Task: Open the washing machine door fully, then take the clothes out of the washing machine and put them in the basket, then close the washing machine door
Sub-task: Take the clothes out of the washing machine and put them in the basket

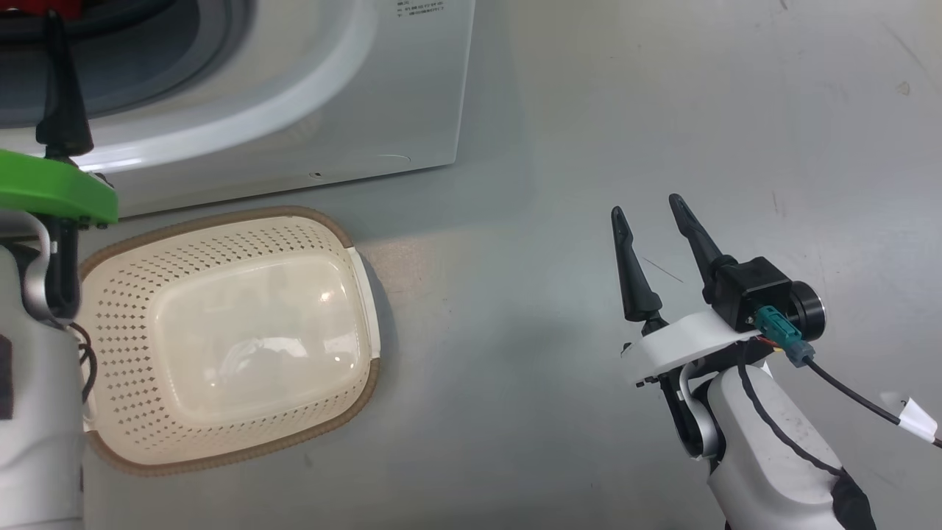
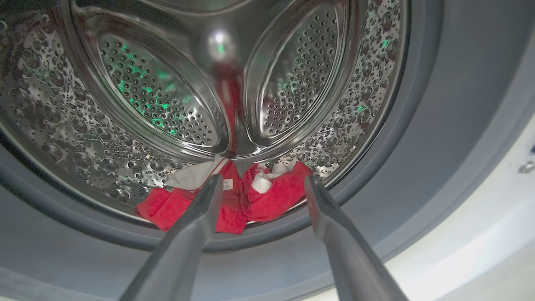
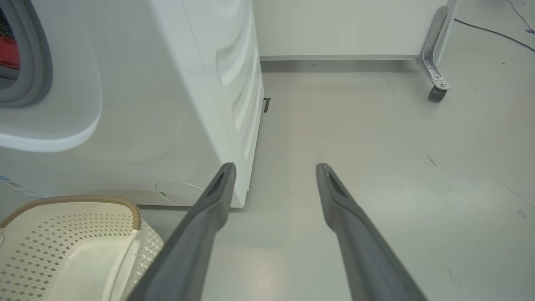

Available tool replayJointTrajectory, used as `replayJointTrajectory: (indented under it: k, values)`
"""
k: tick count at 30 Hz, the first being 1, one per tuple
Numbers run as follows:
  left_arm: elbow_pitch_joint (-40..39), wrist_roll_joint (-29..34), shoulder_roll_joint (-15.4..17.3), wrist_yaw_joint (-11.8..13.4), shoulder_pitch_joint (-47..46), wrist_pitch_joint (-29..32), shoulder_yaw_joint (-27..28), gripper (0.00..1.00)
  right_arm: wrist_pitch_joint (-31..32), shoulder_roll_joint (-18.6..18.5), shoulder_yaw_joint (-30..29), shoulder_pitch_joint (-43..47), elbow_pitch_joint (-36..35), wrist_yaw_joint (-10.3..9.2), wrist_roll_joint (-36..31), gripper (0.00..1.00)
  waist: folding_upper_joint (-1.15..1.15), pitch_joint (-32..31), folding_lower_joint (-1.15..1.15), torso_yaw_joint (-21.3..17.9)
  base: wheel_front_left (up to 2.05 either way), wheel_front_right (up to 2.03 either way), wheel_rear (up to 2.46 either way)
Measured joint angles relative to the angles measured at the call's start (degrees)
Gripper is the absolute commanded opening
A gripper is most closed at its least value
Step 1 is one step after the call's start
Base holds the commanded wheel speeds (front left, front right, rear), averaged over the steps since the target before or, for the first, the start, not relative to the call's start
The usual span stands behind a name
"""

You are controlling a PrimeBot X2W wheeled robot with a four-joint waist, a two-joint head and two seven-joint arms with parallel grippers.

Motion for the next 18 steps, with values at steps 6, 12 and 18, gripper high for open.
replayJointTrajectory:
  k: [6, 12, 18]
  values:
    - [4.3, -0.3, 1.2, 0.0, -5.3, 4.2, 0.7, 1.00, 0.0, 0.0, 1.1, -0.8, -0.2, -0.43, 0.6, 1.00, 0.00, 2.0, 0.00, -1.1, 0.00, 0.00, 0.00]
    - [7.4, -0.2, 3.5, 0.7, -11.8, 8.3, 1.0, 1.00, 0.0, -0.1, 1.9, -1.2, -0.4, -0.52, 1.0, 1.00, 0.00, 4.4, 0.00, -2.4, 0.00, 0.00, 0.00]
    - [9.3, -0.3, 3.9, 0.7, -17.8, 11.2, 0.5, 1.00, 0.0, -0.1, 3.0, -2.2, -0.7, -0.89, 1.5, 1.00, 0.00, 6.6, 0.00, -3.5, 0.00, 0.00, 0.00]
